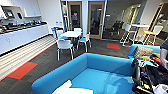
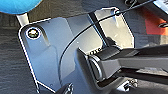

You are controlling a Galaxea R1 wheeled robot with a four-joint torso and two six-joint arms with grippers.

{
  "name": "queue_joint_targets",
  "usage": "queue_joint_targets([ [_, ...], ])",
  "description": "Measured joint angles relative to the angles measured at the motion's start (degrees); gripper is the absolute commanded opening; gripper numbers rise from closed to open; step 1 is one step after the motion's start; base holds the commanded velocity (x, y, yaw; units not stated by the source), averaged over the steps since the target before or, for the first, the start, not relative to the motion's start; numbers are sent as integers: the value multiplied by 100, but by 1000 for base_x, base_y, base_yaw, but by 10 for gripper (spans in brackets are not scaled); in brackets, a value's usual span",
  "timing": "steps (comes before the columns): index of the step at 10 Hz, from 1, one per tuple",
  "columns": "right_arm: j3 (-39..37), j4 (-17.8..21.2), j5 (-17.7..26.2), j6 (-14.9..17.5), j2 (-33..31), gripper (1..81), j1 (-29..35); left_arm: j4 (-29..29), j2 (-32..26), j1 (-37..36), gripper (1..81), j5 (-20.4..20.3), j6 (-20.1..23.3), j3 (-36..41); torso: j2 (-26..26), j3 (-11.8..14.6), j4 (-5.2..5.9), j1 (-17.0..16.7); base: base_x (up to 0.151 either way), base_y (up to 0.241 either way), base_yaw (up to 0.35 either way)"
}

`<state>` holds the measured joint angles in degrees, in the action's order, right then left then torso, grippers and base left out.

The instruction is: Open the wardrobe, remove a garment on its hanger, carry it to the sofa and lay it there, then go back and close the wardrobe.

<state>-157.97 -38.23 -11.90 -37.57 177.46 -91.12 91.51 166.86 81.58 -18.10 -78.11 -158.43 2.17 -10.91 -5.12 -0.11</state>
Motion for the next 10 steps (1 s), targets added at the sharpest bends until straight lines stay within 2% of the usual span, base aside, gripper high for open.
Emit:
queue_joint_targets([
  [4,0,0,13,0,-2,811,-16,0,83,-73,811,5,-1,-34,2,9,0,6,0,0,0],
  [10,-28,-2,29,1,0,811,-63,2,89,4,811,9,-1,-37,5,11,0,4,-97,0,0],
])
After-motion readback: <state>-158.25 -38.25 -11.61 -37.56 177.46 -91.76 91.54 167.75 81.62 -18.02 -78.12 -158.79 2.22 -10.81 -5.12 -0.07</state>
